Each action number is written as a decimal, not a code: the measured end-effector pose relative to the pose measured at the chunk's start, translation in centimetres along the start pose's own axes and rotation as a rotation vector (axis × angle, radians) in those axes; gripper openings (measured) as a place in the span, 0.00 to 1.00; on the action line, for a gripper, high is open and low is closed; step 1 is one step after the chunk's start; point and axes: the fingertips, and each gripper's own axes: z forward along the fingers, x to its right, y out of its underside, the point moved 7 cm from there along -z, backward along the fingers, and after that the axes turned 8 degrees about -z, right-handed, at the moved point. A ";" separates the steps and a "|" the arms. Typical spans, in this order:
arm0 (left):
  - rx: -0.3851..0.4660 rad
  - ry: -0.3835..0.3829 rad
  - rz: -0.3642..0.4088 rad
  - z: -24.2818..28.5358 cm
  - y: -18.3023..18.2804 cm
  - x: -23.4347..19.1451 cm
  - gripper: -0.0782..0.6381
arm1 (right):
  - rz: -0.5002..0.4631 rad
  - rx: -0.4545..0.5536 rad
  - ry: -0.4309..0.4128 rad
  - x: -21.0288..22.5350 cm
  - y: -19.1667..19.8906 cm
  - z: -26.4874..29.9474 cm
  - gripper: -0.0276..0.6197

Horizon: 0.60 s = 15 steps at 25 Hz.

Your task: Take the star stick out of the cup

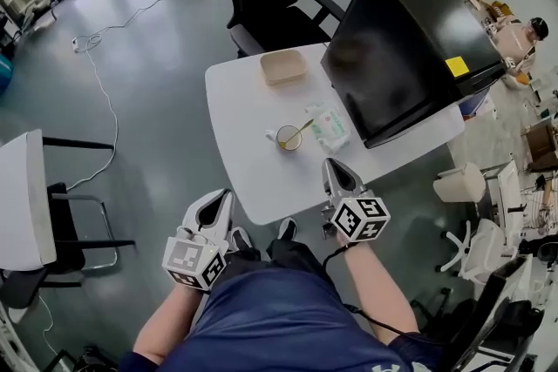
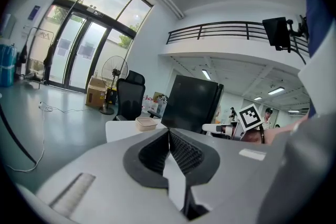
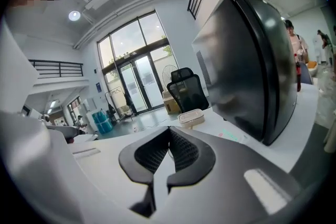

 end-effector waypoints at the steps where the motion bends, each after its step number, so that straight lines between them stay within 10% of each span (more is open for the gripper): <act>1: 0.000 -0.012 -0.001 0.2 -0.1 0.0 0.12 | 0.019 -0.004 -0.011 0.5 0.1 0.9 0.05; 15: 0.081 -0.247 -0.127 -0.7 0.3 2.2 0.12 | 0.170 -0.165 -0.164 6.2 4.2 12.9 0.17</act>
